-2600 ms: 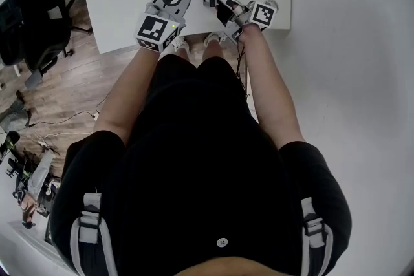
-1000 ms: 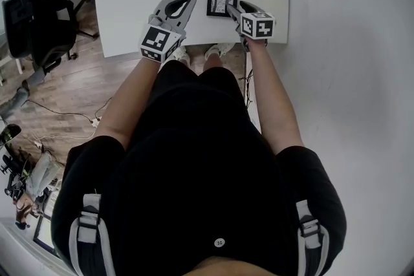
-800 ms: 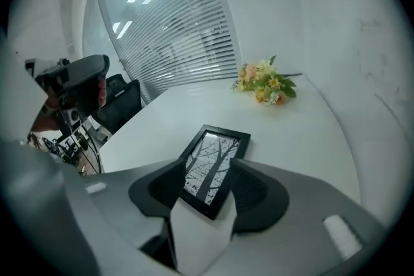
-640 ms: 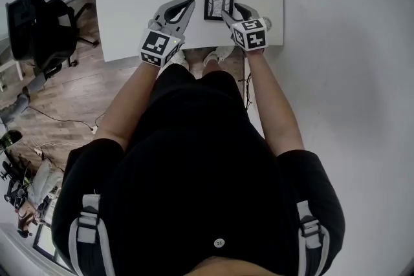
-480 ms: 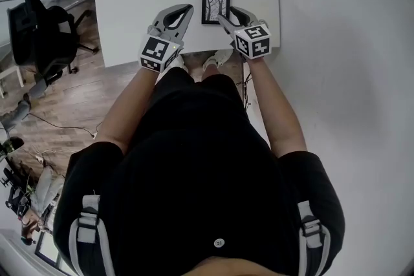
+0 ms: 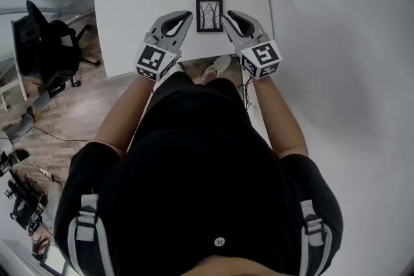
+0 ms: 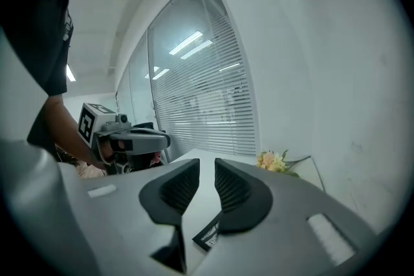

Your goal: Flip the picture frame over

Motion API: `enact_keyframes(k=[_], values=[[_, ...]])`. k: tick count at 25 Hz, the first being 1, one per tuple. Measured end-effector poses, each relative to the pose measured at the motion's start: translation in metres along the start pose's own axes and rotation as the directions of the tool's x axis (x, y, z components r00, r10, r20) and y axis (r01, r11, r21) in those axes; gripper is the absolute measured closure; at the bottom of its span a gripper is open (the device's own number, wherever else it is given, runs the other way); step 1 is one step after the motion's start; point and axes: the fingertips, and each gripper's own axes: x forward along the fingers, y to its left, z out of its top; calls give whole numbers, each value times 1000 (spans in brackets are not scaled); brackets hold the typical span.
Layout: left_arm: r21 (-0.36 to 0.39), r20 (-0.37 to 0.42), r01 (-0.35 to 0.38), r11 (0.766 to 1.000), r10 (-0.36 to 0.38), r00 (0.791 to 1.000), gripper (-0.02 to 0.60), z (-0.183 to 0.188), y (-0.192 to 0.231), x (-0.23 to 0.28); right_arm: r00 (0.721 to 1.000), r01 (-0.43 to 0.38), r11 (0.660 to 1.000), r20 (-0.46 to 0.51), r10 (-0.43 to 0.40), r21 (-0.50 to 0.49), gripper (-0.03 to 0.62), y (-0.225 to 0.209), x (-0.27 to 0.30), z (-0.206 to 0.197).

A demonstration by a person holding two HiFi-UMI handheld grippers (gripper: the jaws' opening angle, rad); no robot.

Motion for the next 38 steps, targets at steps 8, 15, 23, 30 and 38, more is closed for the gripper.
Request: enact_keyframes(k=[8, 15, 23, 30, 38], values=[[40, 24, 26, 999, -27, 999, 575, 25, -13, 0, 997, -19, 998, 78, 23, -61, 583, 13, -17, 45], [58, 94, 44, 997, -50, 994, 574, 67, -17, -2, 991, -9, 996, 133, 21, -91, 583, 13, -25, 76], [74, 175, 25, 997, -37, 984, 575, 108, -19, -8, 979, -10, 994, 203, 32, -109, 583, 18, -34, 114], [107, 189, -20, 994, -1, 982, 575, 117, -18, -10, 971, -2, 990, 237, 35, -138, 583, 16, -42, 128], [104, 167, -29, 994, 11, 986, 575, 116, -20, -11, 965, 21, 990, 261, 17, -141, 583, 9, -54, 132]])
